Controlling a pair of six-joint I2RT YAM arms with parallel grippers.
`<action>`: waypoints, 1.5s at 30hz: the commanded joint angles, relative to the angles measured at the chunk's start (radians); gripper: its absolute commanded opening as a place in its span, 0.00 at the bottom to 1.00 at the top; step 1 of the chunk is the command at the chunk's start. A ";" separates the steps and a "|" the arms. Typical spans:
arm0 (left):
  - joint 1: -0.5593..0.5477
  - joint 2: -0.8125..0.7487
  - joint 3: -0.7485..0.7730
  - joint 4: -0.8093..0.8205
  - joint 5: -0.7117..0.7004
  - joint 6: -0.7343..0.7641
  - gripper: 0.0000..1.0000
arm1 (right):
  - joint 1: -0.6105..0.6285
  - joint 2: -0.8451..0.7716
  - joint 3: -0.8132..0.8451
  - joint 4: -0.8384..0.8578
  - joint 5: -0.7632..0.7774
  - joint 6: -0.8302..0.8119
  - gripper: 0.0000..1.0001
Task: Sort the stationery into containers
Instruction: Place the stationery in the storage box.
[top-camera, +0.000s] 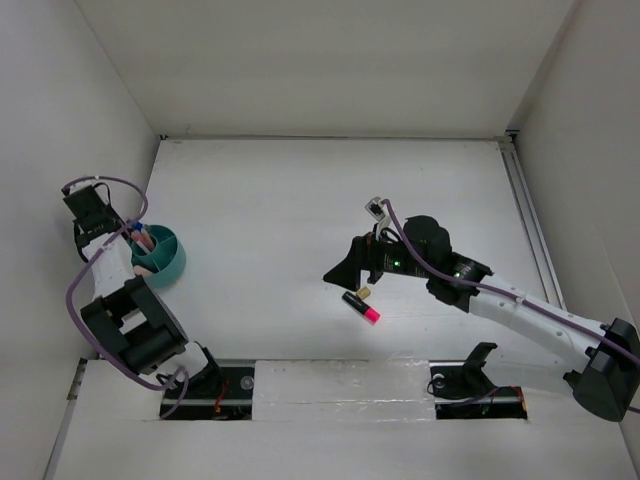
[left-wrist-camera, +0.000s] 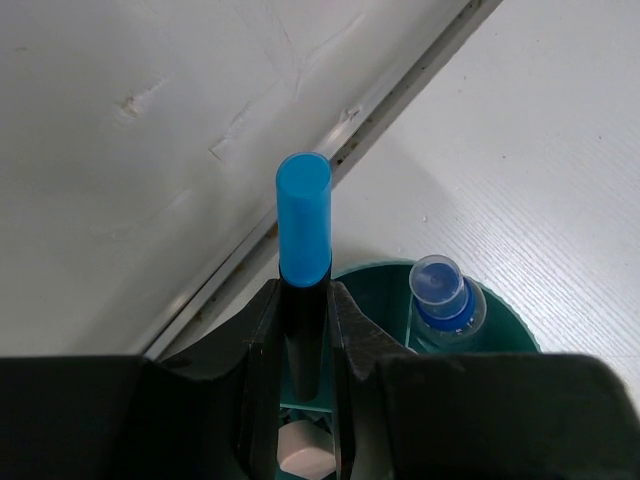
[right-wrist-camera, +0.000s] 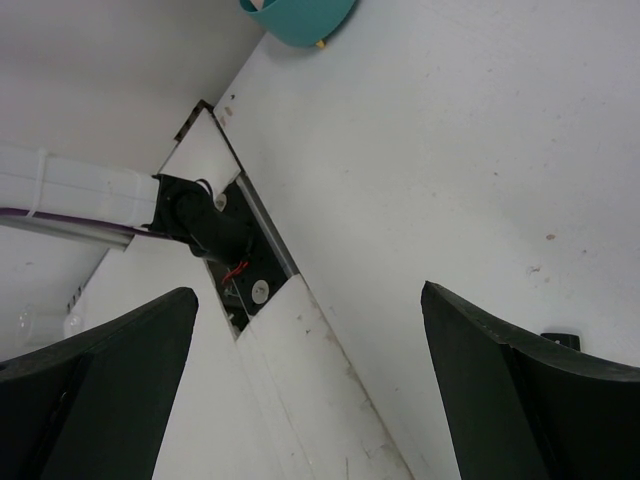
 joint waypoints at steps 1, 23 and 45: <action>0.005 -0.040 -0.029 0.064 0.010 -0.004 0.00 | 0.009 -0.021 -0.008 0.042 0.005 -0.016 1.00; -0.005 -0.102 -0.113 0.144 -0.019 -0.013 0.04 | 0.009 -0.040 -0.008 0.042 0.005 -0.016 1.00; -0.023 -0.082 -0.141 0.181 -0.062 -0.044 0.07 | 0.009 -0.049 -0.008 0.042 -0.004 -0.016 1.00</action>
